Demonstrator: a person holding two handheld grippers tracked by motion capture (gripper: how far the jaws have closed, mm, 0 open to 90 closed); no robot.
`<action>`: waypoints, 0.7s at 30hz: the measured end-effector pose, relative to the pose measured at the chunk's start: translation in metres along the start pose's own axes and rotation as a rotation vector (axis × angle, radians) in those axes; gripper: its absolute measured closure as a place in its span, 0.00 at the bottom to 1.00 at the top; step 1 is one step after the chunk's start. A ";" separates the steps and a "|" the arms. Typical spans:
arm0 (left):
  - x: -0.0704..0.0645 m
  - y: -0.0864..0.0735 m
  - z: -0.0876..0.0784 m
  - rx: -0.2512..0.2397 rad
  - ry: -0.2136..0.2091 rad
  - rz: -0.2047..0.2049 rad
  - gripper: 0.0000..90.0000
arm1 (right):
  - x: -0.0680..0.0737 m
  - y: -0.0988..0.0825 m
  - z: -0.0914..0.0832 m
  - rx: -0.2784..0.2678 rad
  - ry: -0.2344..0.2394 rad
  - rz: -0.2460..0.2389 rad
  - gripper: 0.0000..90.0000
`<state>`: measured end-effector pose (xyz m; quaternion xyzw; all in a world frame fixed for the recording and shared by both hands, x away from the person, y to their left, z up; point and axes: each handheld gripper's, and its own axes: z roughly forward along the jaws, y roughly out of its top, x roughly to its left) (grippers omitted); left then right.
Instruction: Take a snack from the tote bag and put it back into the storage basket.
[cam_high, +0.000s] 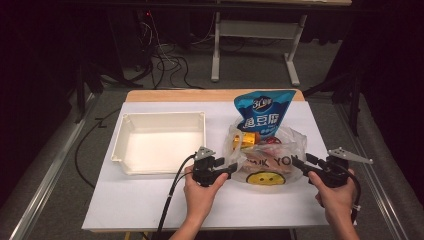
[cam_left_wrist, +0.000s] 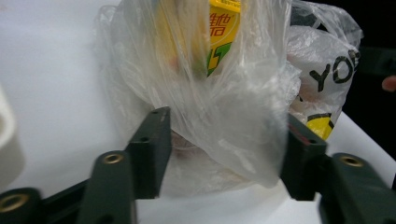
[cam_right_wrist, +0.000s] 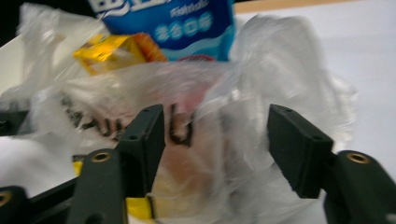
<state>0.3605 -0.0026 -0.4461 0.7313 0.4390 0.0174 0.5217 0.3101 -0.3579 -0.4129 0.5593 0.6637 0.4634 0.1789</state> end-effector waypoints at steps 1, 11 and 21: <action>0.001 0.001 0.002 0.001 -0.010 -0.005 0.43 | 0.003 -0.002 0.003 0.018 0.017 0.008 0.37; 0.014 0.000 -0.001 0.134 -0.055 -0.028 1.00 | 0.019 -0.023 0.011 0.102 -0.032 -0.048 0.99; 0.033 -0.017 0.008 0.246 0.106 -0.007 1.00 | 0.009 -0.049 0.003 0.193 -0.064 -0.023 0.98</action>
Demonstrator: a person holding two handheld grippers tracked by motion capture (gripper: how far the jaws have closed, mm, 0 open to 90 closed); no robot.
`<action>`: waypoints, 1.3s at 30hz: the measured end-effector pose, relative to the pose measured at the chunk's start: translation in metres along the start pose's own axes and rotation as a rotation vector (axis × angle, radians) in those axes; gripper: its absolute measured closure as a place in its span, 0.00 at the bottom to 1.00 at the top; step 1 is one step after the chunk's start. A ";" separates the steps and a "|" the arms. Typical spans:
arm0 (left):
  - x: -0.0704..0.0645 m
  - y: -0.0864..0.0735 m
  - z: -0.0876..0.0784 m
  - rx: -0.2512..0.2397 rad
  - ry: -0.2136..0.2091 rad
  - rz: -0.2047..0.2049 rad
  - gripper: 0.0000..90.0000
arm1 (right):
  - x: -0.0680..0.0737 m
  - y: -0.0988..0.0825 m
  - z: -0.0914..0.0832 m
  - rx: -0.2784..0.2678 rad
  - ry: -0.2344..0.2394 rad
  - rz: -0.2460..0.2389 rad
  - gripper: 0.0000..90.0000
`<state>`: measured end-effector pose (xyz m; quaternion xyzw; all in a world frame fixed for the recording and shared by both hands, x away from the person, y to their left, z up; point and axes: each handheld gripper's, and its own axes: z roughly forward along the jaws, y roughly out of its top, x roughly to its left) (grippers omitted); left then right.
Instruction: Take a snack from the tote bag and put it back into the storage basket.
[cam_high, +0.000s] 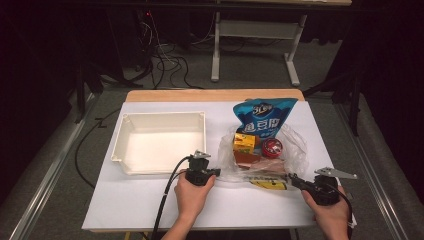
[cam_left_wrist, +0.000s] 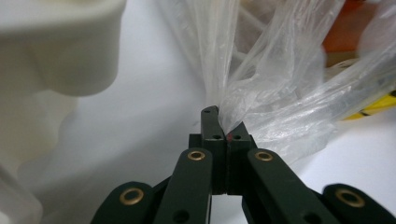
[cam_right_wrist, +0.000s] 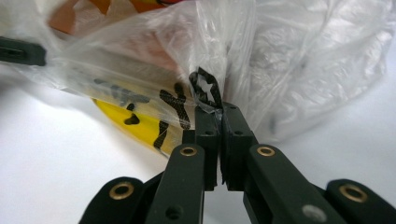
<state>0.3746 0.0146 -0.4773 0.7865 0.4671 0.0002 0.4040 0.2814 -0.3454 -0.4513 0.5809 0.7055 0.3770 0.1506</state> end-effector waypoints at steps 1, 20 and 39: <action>-0.001 0.000 0.002 0.002 0.009 0.005 1.00 | -0.002 0.000 0.003 0.007 -0.018 -0.011 0.98; -0.027 -0.009 0.002 -0.076 -0.022 0.088 0.66 | -0.020 -0.005 0.002 -0.039 -0.047 -0.033 0.52; -0.042 0.031 0.004 -0.132 -0.034 0.034 0.61 | -0.018 0.055 0.016 -0.147 -0.054 0.060 0.50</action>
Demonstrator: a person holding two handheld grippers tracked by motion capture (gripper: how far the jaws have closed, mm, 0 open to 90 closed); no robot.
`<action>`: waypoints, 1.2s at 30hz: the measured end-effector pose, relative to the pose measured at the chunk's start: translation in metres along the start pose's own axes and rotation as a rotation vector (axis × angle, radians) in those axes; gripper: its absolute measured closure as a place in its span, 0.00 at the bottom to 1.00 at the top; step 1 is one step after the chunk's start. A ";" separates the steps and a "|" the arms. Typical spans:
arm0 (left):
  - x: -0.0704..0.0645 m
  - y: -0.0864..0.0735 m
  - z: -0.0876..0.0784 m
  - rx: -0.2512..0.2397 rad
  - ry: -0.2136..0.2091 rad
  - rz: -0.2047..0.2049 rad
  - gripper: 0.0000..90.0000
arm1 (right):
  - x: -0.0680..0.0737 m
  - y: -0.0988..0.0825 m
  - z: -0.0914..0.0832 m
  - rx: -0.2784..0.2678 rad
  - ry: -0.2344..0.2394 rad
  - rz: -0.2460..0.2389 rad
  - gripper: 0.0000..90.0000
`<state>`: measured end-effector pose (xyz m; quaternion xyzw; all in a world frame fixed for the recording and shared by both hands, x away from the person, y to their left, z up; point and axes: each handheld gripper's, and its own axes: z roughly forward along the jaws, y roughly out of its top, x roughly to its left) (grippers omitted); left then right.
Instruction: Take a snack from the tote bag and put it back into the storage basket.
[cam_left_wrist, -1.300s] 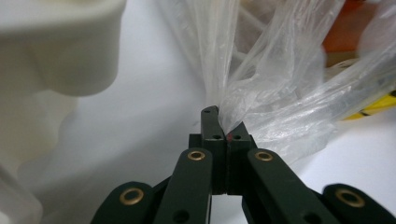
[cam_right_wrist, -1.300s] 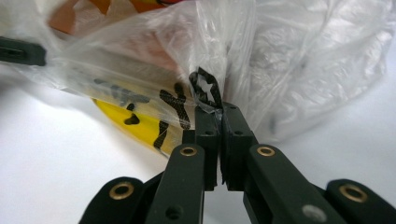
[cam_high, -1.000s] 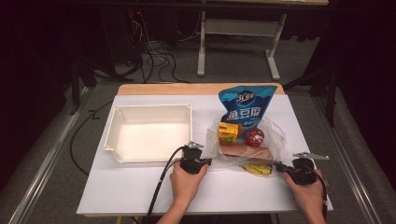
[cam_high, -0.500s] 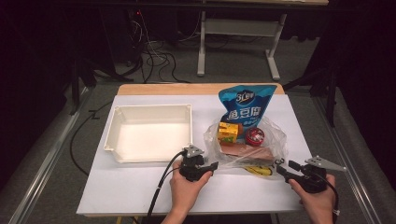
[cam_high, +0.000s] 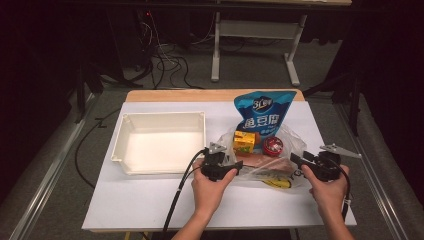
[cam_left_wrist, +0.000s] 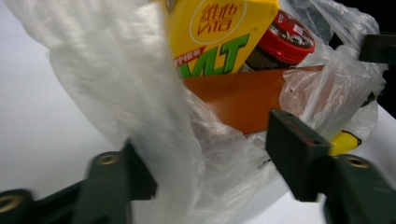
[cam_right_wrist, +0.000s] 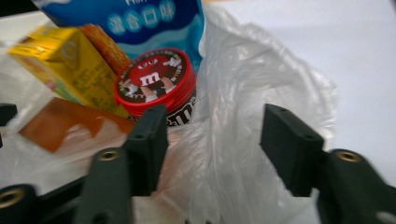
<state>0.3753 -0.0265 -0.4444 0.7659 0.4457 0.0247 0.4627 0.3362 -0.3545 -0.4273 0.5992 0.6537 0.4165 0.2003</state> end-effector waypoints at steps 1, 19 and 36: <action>0.002 -0.001 0.001 0.015 -0.004 0.006 0.70 | 0.001 -0.001 0.008 0.021 0.007 -0.009 0.53; 0.020 -0.023 0.018 0.147 -0.044 -0.017 0.99 | -0.014 -0.019 0.015 0.115 -0.090 -0.019 0.97; 0.015 -0.024 0.017 0.121 -0.078 0.053 0.78 | -0.013 0.010 0.019 -0.009 -0.030 -0.063 0.53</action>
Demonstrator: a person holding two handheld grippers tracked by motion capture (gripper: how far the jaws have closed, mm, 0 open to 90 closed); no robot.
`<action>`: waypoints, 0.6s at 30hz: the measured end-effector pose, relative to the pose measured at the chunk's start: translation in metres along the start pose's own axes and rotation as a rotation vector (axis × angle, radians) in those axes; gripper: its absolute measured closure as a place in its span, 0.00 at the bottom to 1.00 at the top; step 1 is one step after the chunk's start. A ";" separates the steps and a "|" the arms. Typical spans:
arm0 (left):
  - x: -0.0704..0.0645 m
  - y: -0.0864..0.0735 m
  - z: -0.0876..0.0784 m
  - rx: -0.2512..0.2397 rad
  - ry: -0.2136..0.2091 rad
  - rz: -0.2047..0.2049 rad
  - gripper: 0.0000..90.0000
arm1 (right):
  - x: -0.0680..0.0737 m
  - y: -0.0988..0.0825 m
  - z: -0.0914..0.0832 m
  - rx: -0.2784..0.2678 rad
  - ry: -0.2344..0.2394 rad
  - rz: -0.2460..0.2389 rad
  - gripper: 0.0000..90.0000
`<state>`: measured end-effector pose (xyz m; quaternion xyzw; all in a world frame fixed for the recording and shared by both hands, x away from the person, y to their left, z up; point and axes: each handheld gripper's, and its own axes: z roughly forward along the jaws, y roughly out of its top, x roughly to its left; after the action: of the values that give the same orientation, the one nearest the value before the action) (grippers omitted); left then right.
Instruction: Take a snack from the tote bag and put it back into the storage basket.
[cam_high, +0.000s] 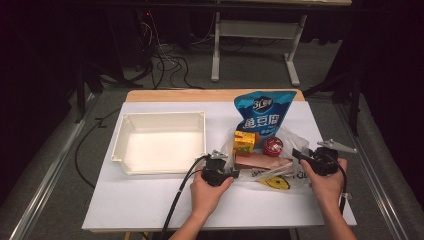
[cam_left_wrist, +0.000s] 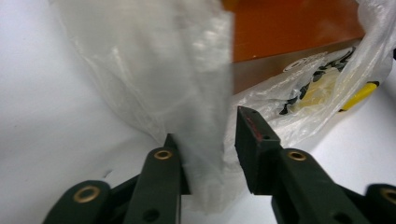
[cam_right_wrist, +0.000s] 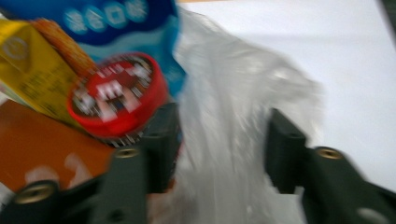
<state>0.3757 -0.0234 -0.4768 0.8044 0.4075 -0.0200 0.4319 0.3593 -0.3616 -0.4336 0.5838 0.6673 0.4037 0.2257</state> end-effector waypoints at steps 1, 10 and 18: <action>0.001 0.000 0.000 -0.003 0.000 -0.008 0.79 | 0.002 0.005 0.005 0.017 0.009 -0.017 0.52; 0.006 0.000 -0.004 0.001 0.004 -0.007 0.99 | -0.003 0.014 0.033 0.084 -0.057 -0.050 1.00; 0.013 -0.006 -0.003 0.010 0.004 -0.036 0.98 | -0.035 -0.005 0.047 0.200 -0.117 0.076 1.00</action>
<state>0.3794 -0.0113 -0.4839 0.7991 0.4227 -0.0283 0.4265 0.4005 -0.3825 -0.4705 0.6507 0.6673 0.3089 0.1895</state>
